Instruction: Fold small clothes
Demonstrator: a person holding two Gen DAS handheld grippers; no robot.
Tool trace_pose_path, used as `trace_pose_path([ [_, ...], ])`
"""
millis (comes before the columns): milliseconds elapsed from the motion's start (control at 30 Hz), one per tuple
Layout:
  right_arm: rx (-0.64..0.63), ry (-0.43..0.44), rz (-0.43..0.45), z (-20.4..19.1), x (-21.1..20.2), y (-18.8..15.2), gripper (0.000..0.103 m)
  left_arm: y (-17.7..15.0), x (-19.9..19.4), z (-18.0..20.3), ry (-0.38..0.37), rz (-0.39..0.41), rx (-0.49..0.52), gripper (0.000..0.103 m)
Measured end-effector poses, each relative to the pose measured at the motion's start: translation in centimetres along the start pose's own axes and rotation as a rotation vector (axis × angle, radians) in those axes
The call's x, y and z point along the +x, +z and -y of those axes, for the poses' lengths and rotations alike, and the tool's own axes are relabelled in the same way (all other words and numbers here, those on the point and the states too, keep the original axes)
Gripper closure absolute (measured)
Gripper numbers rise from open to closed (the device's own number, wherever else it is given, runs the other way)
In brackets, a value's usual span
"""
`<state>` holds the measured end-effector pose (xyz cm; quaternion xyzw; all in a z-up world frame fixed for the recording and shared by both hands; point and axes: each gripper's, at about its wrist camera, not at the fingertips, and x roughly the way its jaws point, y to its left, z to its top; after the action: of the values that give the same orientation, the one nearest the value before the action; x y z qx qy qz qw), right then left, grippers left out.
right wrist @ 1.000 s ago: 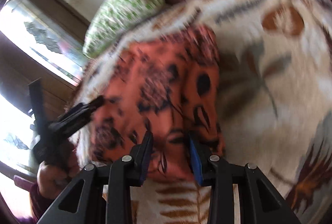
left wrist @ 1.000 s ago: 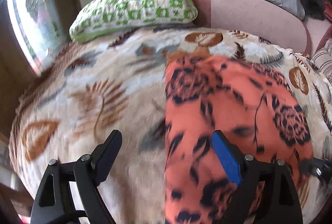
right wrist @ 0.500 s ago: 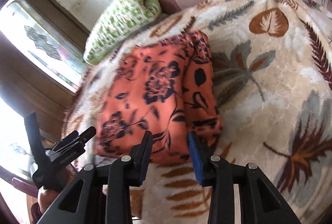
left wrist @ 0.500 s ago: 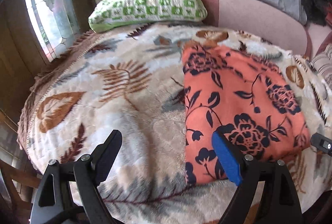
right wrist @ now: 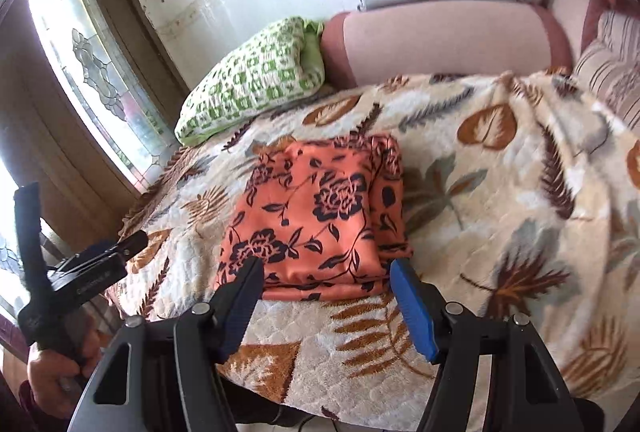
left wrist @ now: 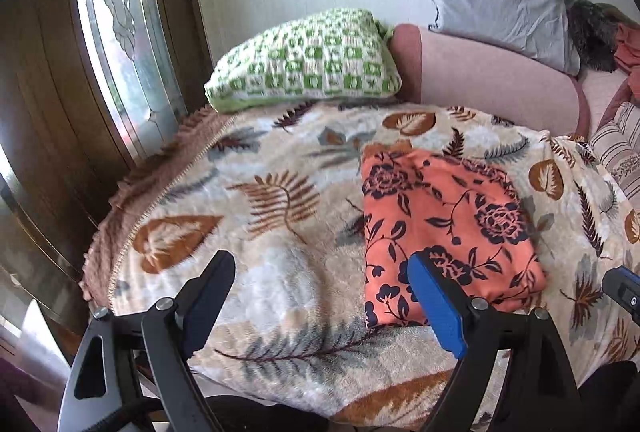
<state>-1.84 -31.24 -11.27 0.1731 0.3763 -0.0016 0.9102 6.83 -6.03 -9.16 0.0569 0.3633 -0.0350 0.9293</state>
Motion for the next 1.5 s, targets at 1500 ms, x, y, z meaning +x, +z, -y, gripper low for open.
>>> trace_pose_path([
  [1500, -0.148, -0.082, 0.043, -6.4, -2.4, 0.9, 0.034, 3.5, -6.7, -0.9, -0.006, 0.134, 0.015, 0.014],
])
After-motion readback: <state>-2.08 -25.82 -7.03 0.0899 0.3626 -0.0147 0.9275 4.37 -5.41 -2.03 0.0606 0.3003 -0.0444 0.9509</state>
